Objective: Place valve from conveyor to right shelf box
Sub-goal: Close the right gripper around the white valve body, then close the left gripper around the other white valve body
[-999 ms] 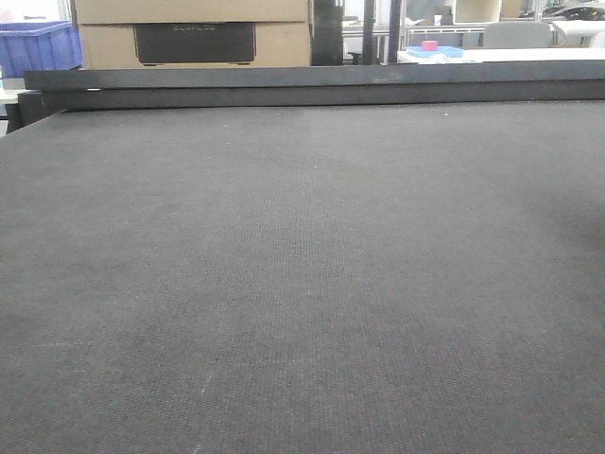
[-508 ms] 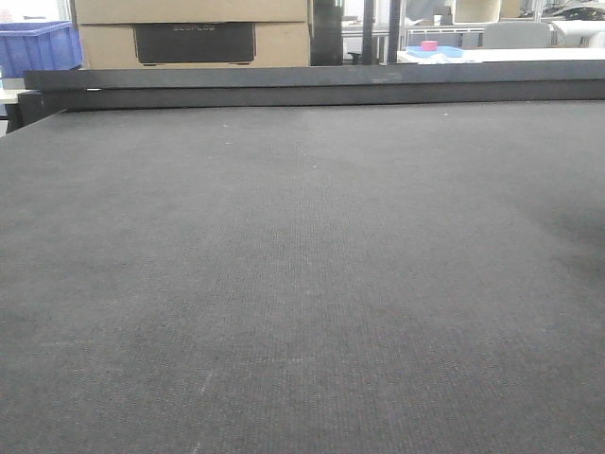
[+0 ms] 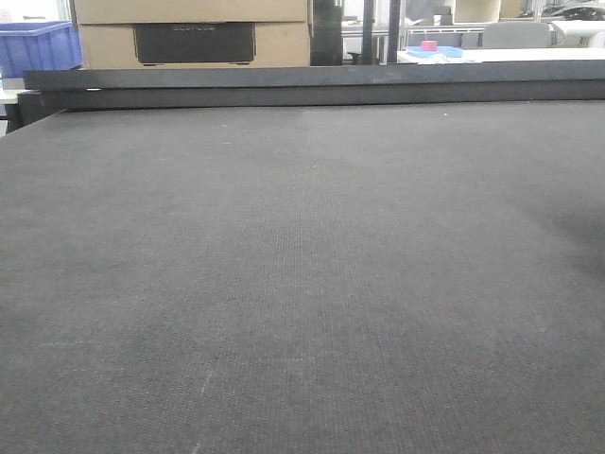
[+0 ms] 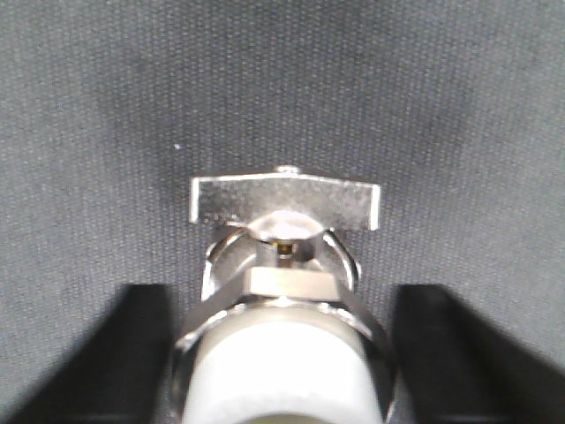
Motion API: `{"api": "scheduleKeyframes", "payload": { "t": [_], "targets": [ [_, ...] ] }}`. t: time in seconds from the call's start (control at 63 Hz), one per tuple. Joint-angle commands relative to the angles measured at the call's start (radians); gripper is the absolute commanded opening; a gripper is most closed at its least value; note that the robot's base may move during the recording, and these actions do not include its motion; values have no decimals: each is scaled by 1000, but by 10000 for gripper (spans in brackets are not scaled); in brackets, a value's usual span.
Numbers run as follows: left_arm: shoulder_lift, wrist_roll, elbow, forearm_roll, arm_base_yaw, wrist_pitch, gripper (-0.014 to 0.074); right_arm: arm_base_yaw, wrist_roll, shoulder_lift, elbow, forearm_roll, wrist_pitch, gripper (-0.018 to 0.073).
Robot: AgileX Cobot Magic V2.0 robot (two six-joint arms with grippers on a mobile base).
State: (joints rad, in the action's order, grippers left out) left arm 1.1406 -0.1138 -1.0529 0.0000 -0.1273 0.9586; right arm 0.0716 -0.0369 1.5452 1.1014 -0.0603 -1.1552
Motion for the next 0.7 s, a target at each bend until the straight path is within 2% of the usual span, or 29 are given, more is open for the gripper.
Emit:
{"api": "scheduleKeyframes", "payload": {
  "t": [0.0, 0.127, 0.286, 0.349, 0.492, 0.587, 0.682],
  "targets": [
    [-1, -50, -9, 0, 5, -4, -111, -6, -7, -2, 0, 12, 1, 145],
    [2, -103, -9, 11, 5, 7, -111, -6, -7, -2, 0, 12, -6, -167],
    [37, -91, -15, 0, 40, 62, -111, -6, -7, -2, 0, 10, -6, -162],
    [63, -39, -31, 0, 65, 101, -111, -6, -7, -2, 0, 10, -6, -162],
    [132, 138, -99, 0, 112, 182, -111, -6, -7, -2, 0, 10, 9, -162],
    [180, 187, -136, 5, 115, 208, -111, -6, -7, -2, 0, 10, 27, -162],
    [226, 192, -153, 5, 115, 213, -109, -6, -7, -2, 0, 2, 38, -162]
  ]
}}
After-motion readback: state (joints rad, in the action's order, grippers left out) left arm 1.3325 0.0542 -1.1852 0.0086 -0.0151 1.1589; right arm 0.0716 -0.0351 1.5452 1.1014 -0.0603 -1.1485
